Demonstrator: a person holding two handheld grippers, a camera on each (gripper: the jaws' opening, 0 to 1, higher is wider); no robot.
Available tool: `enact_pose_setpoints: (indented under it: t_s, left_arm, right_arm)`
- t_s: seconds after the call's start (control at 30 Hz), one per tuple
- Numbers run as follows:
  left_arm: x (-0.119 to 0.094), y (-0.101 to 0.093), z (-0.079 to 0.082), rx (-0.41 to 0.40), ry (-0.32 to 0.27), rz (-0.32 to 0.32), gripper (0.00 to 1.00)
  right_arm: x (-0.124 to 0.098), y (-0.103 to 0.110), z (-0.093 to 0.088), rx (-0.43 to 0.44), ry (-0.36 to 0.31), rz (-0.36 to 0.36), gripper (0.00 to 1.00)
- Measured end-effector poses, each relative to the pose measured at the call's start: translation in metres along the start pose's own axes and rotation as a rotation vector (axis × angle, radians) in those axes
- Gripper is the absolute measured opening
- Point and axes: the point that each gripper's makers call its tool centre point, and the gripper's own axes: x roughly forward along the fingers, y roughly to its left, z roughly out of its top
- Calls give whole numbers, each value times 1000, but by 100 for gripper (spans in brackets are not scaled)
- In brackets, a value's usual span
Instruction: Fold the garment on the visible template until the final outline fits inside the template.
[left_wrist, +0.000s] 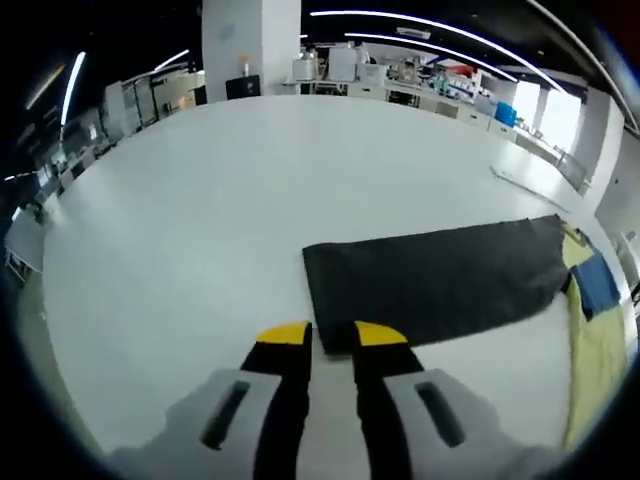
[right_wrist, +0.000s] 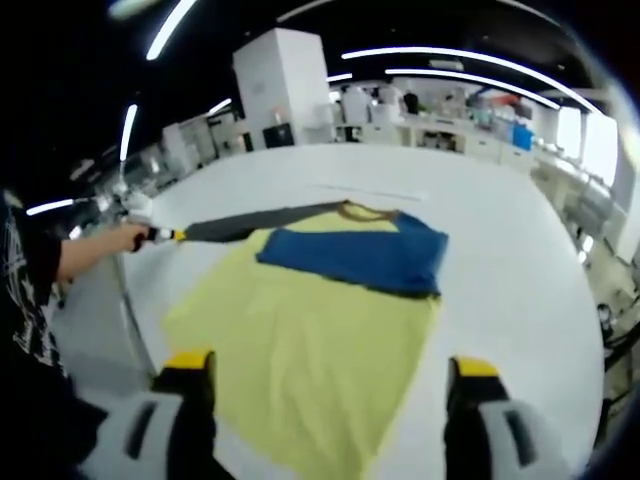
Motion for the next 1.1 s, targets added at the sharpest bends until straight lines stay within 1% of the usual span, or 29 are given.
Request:
enact_pose_setpoints:
  t_s: [0.07, 0.13, 0.17, 0.23, 0.4, 0.5, 0.63, 0.77, 0.9, 1.1]
  left_arm:
    - [2, 1, 0, 5, 3, 1, 10]
    - [0, -6, -1, -22, 3, -13, 6]
    - [-1, -6, -1, -39, 6, -8, 5]
    - [-2, -5, 0, -55, 5, 3, 4]
    - [-4, -7, 1, -76, 8, -10, 2]
    - [-5, -6, 2, -115, 15, -17, 1]
    - [-6, -6, 3, -89, 9, -21, 1]
    - [-10, -8, 6, -93, -1, -22, 0]
    - [-14, -15, 15, -88, -23, -37, 0]
    - [-24, -36, 34, -81, -71, -81, 0]
  right_arm:
    - [0, -1, -1, -5, 3, -4, 96]
    - [0, -1, 0, -6, 2, -5, 96]
    - [0, -1, 0, -5, 1, -6, 96]
    - [0, -1, 0, -6, 0, -6, 96]
    - [2, -1, 1, -5, -1, -6, 95]
    - [3, -1, 2, -3, -8, -2, 95]
    - [4, 2, 4, -13, -13, 6, 96]
    - [3, 2, 4, -19, -18, 6, 96]
    - [2, 2, 5, -20, -23, 8, 97]
    - [2, 4, 4, -24, -27, 12, 97]
